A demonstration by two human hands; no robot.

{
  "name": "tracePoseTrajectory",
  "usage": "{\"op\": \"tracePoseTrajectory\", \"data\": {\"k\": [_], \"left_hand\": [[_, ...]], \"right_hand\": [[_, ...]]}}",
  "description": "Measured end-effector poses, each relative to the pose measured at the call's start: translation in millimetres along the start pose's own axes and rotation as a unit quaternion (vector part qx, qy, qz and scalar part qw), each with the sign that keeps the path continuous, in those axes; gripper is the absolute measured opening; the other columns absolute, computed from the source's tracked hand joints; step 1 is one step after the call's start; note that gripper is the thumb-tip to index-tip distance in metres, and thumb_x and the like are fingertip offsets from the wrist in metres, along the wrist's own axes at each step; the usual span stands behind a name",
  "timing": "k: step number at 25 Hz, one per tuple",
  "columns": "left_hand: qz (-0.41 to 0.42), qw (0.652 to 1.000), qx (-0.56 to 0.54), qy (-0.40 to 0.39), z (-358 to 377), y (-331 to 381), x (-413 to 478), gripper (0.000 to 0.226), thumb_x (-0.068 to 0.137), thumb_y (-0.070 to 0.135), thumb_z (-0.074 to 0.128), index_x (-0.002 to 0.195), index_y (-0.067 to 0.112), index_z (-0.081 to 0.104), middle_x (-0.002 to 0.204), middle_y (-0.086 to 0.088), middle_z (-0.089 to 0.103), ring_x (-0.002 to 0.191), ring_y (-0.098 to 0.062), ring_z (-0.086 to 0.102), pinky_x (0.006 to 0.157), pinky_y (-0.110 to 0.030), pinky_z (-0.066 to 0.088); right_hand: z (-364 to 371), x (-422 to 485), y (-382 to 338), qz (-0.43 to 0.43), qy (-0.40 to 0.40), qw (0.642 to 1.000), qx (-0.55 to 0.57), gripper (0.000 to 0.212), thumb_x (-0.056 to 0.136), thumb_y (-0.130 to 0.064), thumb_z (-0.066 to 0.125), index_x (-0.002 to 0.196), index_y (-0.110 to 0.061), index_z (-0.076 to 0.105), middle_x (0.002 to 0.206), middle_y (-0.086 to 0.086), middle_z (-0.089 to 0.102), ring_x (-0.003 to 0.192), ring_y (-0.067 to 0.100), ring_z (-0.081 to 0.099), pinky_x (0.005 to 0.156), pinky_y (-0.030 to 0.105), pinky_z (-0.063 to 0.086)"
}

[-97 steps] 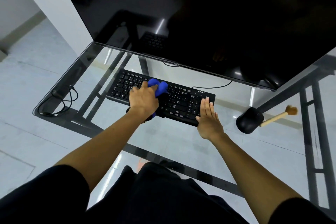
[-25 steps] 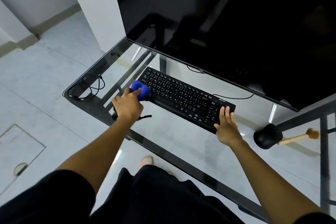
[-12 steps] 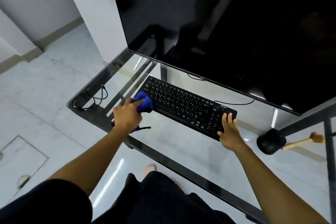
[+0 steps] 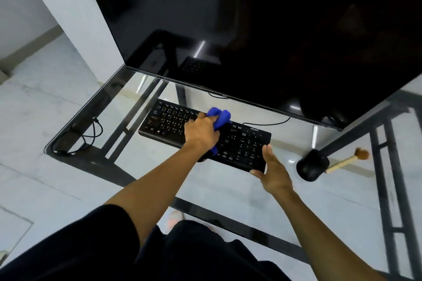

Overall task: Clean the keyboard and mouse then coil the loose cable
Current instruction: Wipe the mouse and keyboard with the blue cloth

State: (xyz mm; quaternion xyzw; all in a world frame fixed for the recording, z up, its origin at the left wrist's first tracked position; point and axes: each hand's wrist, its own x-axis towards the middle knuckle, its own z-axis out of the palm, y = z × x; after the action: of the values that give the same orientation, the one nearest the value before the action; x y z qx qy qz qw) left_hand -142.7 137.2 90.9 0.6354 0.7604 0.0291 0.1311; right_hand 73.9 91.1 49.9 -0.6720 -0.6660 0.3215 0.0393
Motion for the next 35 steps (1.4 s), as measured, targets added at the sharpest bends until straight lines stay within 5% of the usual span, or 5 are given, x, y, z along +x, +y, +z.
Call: {"op": "tracePoseTrajectory", "data": {"k": [7, 12, 18, 28, 35], "left_hand": [[0.168, 0.97, 0.171, -0.033, 26.7, 57.1, -37.9, 0.053, 0.089, 0.026, 0.05, 0.14, 0.035, 0.036, 0.133, -0.007, 0.044, 0.113, -0.036, 0.045, 0.098, -0.042, 0.032], [0.337, 0.899, 0.279, -0.013, -2.6, 32.1, 2.4, 0.06, 0.086, 0.024, 0.051, 0.14, 0.045, 0.034, 0.142, 0.003, 0.039, 0.116, -0.033, 0.042, 0.102, -0.042, 0.028], [0.207, 0.945, 0.248, -0.054, -11.2, 53.7, 47.7, 0.057, 0.085, 0.025, 0.053, 0.138, 0.04, 0.039, 0.137, -0.001, 0.045, 0.116, -0.035, 0.045, 0.1, -0.041, 0.029], [0.347, 0.904, 0.241, -0.071, 3.3, 34.9, -33.5, 0.062, 0.085, 0.017, 0.046, 0.138, 0.048, 0.036, 0.144, 0.007, 0.039, 0.111, -0.031, 0.043, 0.099, -0.039, 0.029], [0.214, 0.953, 0.203, -0.066, 0.0, 87.1, 33.8, 0.055, 0.084, 0.025, 0.053, 0.135, 0.043, 0.043, 0.133, 0.001, 0.048, 0.114, -0.035, 0.045, 0.099, -0.043, 0.029]], "right_hand": [[0.6, -0.2, 6.3, -0.001, 0.02, 1.0, 0.008, 0.085, 0.085, -0.025, 0.068, 0.15, -0.026, 0.014, 0.158, -0.01, 0.013, 0.142, 0.015, 0.027, 0.113, 0.041, 0.03], [-3.0, -3.1, 10.1, -0.003, 0.005, 0.999, -0.034, 0.087, 0.087, -0.026, 0.065, 0.15, -0.029, 0.005, 0.158, -0.014, 0.003, 0.146, 0.014, 0.014, 0.12, 0.041, 0.011], [-5.6, -4.3, 3.5, 0.012, 0.004, 0.997, -0.077, 0.085, 0.089, -0.027, 0.062, 0.15, -0.03, 0.003, 0.159, -0.015, -0.001, 0.146, 0.013, 0.014, 0.119, 0.043, 0.005], [-7.4, -4.4, 4.5, 0.001, 0.007, 0.997, -0.077, 0.083, 0.089, -0.027, 0.062, 0.151, -0.029, 0.006, 0.159, -0.015, 0.002, 0.146, 0.012, 0.016, 0.118, 0.043, -0.001], [-7.9, -4.2, 4.0, -0.002, 0.007, 0.995, -0.095, 0.084, 0.09, -0.029, 0.061, 0.151, -0.028, 0.004, 0.159, -0.013, 0.001, 0.145, 0.011, 0.016, 0.118, 0.043, -0.003]]}}
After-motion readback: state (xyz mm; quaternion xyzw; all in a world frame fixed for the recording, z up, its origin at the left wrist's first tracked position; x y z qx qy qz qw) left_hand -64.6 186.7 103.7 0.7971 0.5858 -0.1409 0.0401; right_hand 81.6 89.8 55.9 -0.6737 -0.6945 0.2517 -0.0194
